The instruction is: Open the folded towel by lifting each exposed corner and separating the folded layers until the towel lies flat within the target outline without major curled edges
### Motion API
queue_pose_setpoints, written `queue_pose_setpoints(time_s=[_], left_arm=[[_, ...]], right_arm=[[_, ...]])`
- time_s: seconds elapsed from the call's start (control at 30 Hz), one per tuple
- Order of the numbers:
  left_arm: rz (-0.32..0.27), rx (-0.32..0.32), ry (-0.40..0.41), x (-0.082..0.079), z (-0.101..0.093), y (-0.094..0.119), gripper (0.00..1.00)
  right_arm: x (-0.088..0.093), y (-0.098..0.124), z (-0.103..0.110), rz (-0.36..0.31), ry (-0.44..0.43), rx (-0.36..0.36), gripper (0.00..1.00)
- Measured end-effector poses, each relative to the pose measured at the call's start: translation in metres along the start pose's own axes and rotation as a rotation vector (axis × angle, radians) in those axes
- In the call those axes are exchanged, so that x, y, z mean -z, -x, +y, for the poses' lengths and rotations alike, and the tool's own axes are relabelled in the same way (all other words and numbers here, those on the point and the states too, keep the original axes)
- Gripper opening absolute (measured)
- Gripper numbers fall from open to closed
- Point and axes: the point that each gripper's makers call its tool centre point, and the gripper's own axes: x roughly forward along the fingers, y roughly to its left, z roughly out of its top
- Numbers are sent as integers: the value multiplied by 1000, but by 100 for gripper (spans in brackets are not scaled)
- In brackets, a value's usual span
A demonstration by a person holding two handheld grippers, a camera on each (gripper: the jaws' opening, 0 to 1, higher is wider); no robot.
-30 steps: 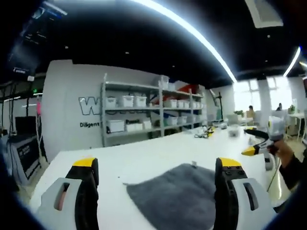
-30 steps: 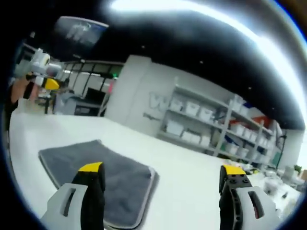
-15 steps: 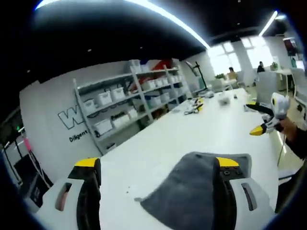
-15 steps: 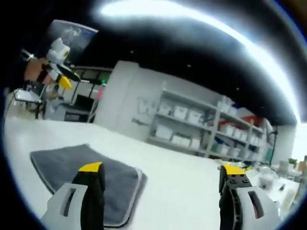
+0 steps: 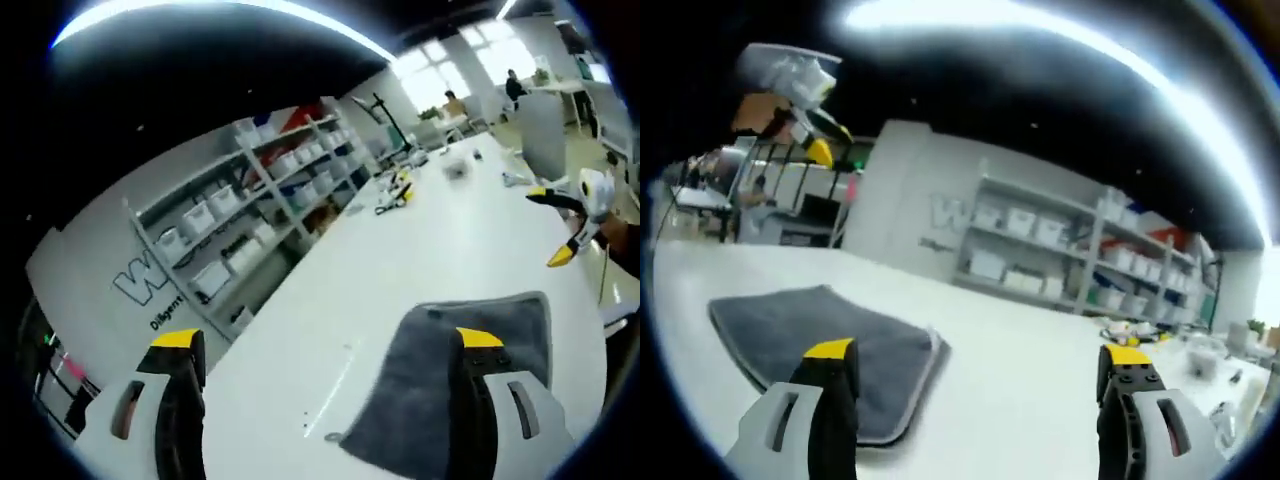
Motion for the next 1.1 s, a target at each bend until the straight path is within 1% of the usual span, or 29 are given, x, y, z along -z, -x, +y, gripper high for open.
queue_pose_setpoints(time_s=[0.03,0.1,0.17,0.23,0.3,0.4,0.43,0.47,0.53,0.57,0.67,0.7,0.77,0.8,0.83,0.87,1.0,1.1], left_arm=[[28,17,-23,3,-3,-3,100],[68,15,-29,6,-2,-9,100],[81,21,-37,4,-2,-13,100],[92,10,-52,1,1,-18,100],[96,15,-61,-4,3,-23,100],[109,40,-60,-12,4,-32,100],[111,48,-64,-15,11,-37,100],[115,64,-78,-18,10,-40,100],[128,119,-127,-21,-2,-45,100],[137,135,-138,-21,-5,-46,100],[197,212,-176,-15,-16,-55,100],[246,224,-199,-9,-18,-59,100],[292,241,-214,-3,-22,-65,100],[334,242,-204,1,-22,-70,100],[350,237,-189,4,-13,-81,100],[344,236,-184,2,-12,-86,100],[331,260,-175,-11,-28,-100,100],[342,288,-185,-12,-44,-110,100]], right_arm=[[4,1,1,3,-2,-3,100],[10,1,1,19,9,-2,100],[15,2,-1,28,23,4,100],[20,4,-6,44,84,29,100],[25,5,-4,52,102,32,100],[31,5,-2,61,91,26,100],[37,4,3,70,58,9,100],[39,4,4,75,52,3,100],[45,4,7,83,35,-7,100],[47,4,7,87,27,-9,100],[52,6,7,97,15,-10,99],[53,6,8,98,15,-14,96],[55,6,9,103,8,-13,94],[56,6,11,101,3,-16,95],[56,6,13,98,0,-23,96],[56,6,15,96,-4,-27,96],[61,7,26,99,-33,-59,99],[68,8,32,112,-54,-76,98]])
